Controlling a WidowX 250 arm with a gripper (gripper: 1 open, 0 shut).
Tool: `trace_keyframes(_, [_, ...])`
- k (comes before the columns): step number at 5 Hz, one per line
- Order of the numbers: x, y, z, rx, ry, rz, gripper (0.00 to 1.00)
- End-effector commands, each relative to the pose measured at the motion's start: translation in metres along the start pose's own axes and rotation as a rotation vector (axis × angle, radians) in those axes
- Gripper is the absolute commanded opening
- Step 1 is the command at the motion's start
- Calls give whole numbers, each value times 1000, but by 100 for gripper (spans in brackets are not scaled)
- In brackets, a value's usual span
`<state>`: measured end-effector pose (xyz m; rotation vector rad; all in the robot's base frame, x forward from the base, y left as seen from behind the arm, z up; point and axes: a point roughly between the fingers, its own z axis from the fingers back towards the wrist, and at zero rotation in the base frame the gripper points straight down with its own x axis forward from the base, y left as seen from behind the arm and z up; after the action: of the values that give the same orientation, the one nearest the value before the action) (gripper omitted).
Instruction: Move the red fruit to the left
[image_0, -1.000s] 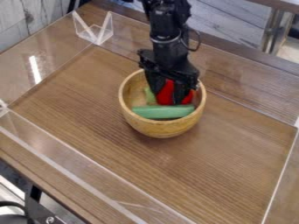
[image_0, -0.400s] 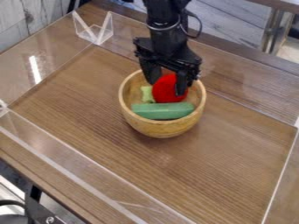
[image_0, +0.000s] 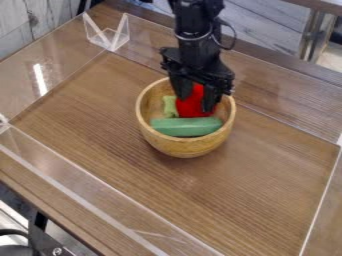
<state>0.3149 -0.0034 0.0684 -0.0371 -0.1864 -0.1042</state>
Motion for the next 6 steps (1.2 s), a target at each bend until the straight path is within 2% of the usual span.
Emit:
trace_keyframes(1, [13, -7, 21, 13, -64, 4, 0])
trace_keyframes(2, [10, -3, 21, 7, -61, -28, 100])
trace_keyframes(3, [14, -7, 23, 0, -66, -55, 0])
trace_keyframes(4, [17, -5, 34, -1, -91, -55, 0])
trace_keyframes(5, [22, 4, 60, 11, -145, -36, 0])
trace_keyframes(6, [24, 19, 91, 36, -195, 41, 0])
